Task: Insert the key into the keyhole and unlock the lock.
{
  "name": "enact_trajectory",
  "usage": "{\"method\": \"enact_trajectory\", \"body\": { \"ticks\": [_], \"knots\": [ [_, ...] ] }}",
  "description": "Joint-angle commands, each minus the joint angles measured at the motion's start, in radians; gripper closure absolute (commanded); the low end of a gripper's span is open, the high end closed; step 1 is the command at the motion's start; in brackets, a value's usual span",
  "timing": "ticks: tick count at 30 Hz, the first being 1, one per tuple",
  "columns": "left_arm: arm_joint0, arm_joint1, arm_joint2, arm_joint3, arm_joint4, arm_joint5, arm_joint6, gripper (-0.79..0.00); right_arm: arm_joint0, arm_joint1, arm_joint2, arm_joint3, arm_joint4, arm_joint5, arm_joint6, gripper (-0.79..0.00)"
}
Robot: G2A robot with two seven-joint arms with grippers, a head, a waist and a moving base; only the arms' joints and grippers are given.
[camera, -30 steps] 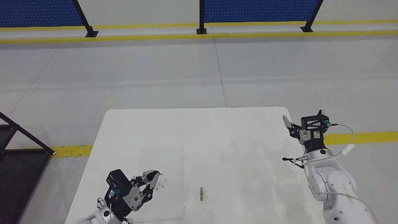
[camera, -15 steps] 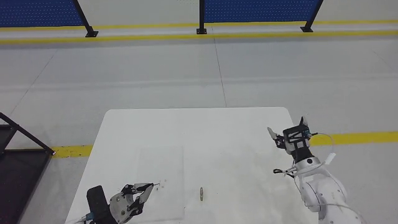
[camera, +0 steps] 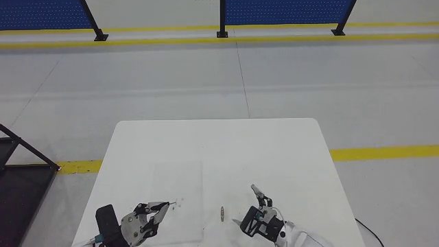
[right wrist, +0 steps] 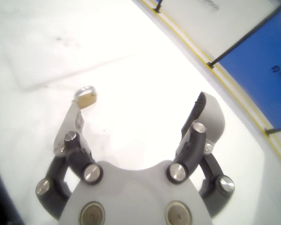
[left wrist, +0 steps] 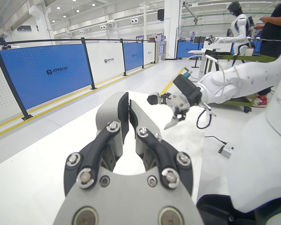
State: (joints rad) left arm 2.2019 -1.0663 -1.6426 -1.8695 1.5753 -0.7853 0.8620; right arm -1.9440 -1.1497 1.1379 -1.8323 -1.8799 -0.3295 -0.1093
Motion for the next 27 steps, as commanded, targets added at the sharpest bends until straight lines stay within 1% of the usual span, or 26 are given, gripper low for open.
{"method": "enact_trajectory", "body": {
  "ticks": [1,3,5,7,10,14,17,22,24,25,26,27],
  "knots": [
    [0.000,0.000,0.000,0.000,0.000,0.000,0.000,0.000,0.009,-0.004,-0.038,0.023,0.004,0.001,0.001,-0.785],
    [0.000,0.000,0.000,0.000,0.000,0.000,0.000,0.000,0.024,-0.011,-0.071,0.050,0.029,0.010,0.005,-0.785],
    [0.000,0.000,0.000,0.000,0.000,0.000,0.000,0.000,0.037,-0.023,-0.102,0.087,0.089,0.076,0.010,-0.785],
    [0.000,0.000,0.000,0.000,0.000,0.000,0.000,0.000,0.067,-0.033,-0.131,0.123,0.137,0.087,0.036,-0.785],
    [0.000,0.000,0.000,0.000,0.000,0.000,0.000,0.000,0.097,-0.046,-0.170,0.174,0.180,0.117,0.042,-0.785],
    [0.000,0.000,0.000,0.000,0.000,0.000,0.000,0.000,0.118,-0.055,-0.207,0.220,0.197,0.142,0.028,-0.785],
    [0.000,0.000,0.000,0.000,0.000,0.000,0.000,0.000,0.131,-0.062,-0.228,0.245,0.195,0.185,0.019,-0.785],
    [0.000,0.000,0.000,0.000,0.000,0.000,0.000,0.000,0.159,-0.071,-0.255,0.279,0.218,0.200,0.020,-0.785],
    [0.000,0.000,0.000,0.000,0.000,0.000,0.000,0.000,0.167,-0.073,-0.263,0.290,0.226,0.198,0.016,-0.582],
    [0.000,0.000,0.000,0.000,0.000,0.000,0.000,0.000,0.171,-0.074,-0.267,0.294,0.228,0.198,0.016,-0.440],
    [0.000,0.000,0.000,0.000,0.000,0.000,0.000,0.000,0.173,-0.075,-0.270,0.297,0.229,0.200,0.016,-0.388],
    [0.000,0.000,0.000,0.000,0.000,0.000,0.000,0.000,0.176,-0.076,-0.274,0.300,0.226,0.200,0.015,-0.376]
  ]
}}
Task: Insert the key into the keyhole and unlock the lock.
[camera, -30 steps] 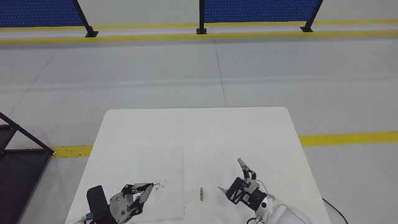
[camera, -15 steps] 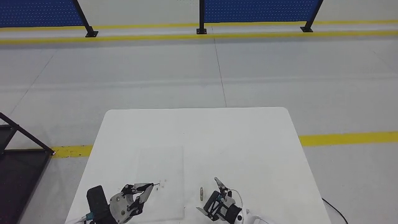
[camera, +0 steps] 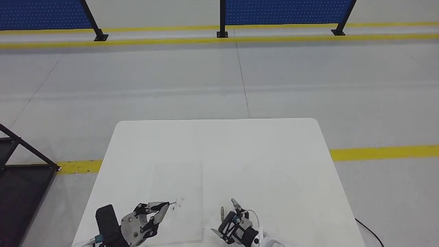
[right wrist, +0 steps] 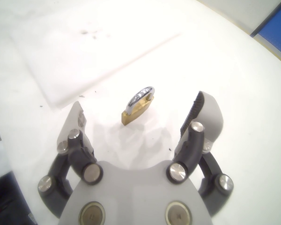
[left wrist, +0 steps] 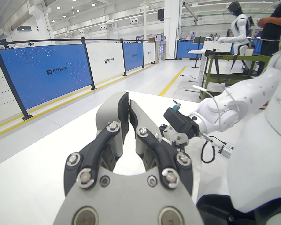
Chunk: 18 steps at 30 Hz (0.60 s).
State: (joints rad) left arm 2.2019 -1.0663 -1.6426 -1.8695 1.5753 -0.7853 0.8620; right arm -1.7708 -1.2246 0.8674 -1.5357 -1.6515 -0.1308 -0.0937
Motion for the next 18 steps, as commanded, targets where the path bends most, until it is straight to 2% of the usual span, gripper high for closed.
{"method": "enact_trajectory", "body": {
  "ticks": [1,6,11,15,18],
  "knots": [
    [0.000,0.000,0.000,0.000,0.000,0.000,0.000,0.000,0.007,-0.001,-0.007,0.006,-0.010,0.007,-0.002,-0.379],
    [0.000,0.000,0.000,0.000,0.000,0.000,0.000,0.000,0.015,-0.003,-0.024,0.022,-0.023,0.023,-0.009,-0.376],
    [0.000,0.000,0.000,0.000,0.000,0.000,0.000,0.000,0.025,-0.006,-0.030,0.030,-0.013,0.029,-0.008,-0.299],
    [0.000,0.000,0.000,0.000,0.000,0.000,0.000,0.000,0.028,-0.006,-0.032,0.028,-0.007,0.034,-0.003,-0.179],
    [0.000,0.000,0.000,0.000,0.000,0.000,0.000,0.000,0.029,-0.005,-0.032,0.025,-0.003,0.031,-0.004,-0.009]
  ]
}}
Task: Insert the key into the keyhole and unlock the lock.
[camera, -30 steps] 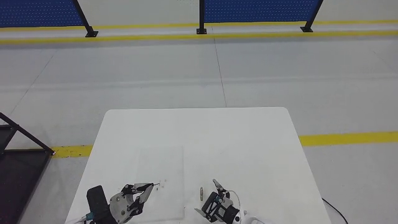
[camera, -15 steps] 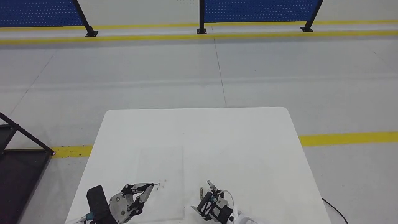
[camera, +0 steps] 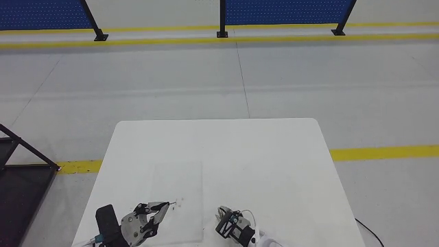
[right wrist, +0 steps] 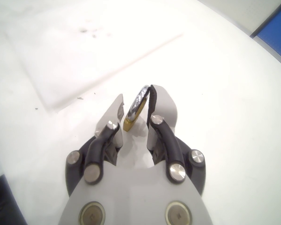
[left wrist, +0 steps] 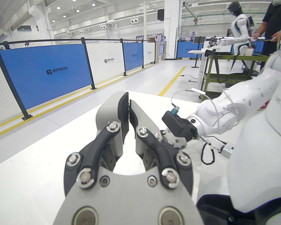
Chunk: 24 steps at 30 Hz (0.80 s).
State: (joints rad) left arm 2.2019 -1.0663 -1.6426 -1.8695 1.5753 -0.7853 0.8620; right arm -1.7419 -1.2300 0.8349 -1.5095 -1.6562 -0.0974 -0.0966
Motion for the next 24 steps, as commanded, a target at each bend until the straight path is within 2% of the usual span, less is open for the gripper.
{"method": "enact_trajectory", "body": {
  "ticks": [1,6,10,13,17,20,22,24],
  "knots": [
    [0.000,0.000,0.000,0.000,0.000,0.000,0.000,0.000,0.000,0.001,0.002,-0.004,0.006,-0.004,-0.001,0.000],
    [0.000,0.000,0.000,0.000,0.000,0.000,0.000,0.000,-0.007,0.008,0.024,-0.035,0.039,-0.034,-0.024,0.000],
    [0.000,0.000,0.000,0.000,0.000,0.000,0.000,0.000,-0.038,0.025,0.085,-0.104,0.120,-0.096,-0.086,0.000],
    [-0.015,-0.001,0.013,-0.007,-0.022,0.003,-0.018,0.000,-0.075,0.041,0.154,-0.172,0.230,-0.180,-0.158,0.000],
    [-0.053,-0.001,0.046,-0.012,-0.068,-0.018,-0.013,0.000,-0.114,0.063,0.249,-0.231,0.416,-0.379,-0.240,0.000],
    [-0.088,-0.002,0.079,-0.012,-0.086,-0.030,-0.003,0.000,-0.126,0.075,0.295,-0.252,0.519,-0.507,-0.241,0.000],
    [-0.106,-0.003,0.103,-0.014,-0.080,-0.032,-0.016,0.000,-0.124,0.084,0.317,-0.262,0.554,-0.582,-0.196,0.000],
    [-0.112,-0.002,0.107,-0.014,-0.075,-0.031,-0.027,0.000,-0.124,0.084,0.317,-0.262,0.554,-0.582,-0.196,0.000]
  ]
}}
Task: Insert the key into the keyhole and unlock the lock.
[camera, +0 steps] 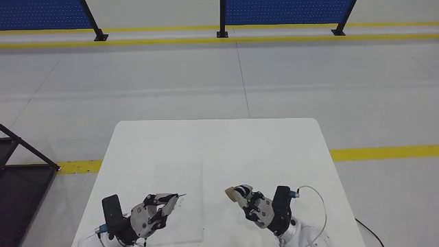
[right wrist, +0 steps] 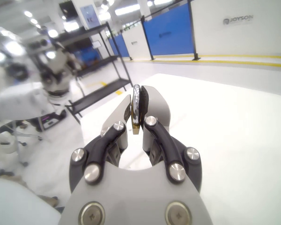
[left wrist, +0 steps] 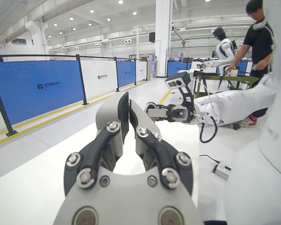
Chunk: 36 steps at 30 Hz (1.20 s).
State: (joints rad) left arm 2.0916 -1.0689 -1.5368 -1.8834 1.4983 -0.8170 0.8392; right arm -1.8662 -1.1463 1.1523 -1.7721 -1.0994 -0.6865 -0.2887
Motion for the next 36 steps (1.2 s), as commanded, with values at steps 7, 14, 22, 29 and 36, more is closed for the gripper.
{"method": "enact_trajectory", "body": {
  "ticks": [7,14,22,29,36],
  "knots": [
    [-0.001,0.000,0.002,0.000,0.002,0.001,-0.004,0.000,0.001,0.000,-0.001,0.000,-0.003,0.007,-0.004,0.000],
    [-0.001,0.000,0.002,0.000,0.002,0.001,-0.004,0.000,0.001,0.000,-0.001,0.000,-0.003,0.007,-0.004,0.000],
    [-0.045,-0.011,0.091,0.017,-0.098,0.028,-0.026,0.000,0.076,-0.016,-0.067,0.054,0.180,-0.051,-0.021,0.000],
    [-0.153,-0.043,0.280,0.130,-0.162,0.088,0.173,0.000,0.138,-0.044,-0.177,0.132,0.393,-0.225,-0.151,0.000],
    [-0.235,-0.066,0.458,0.178,-0.289,0.065,0.229,0.000,0.172,-0.061,-0.258,0.147,0.558,-0.326,-0.198,0.000]
  ]
}}
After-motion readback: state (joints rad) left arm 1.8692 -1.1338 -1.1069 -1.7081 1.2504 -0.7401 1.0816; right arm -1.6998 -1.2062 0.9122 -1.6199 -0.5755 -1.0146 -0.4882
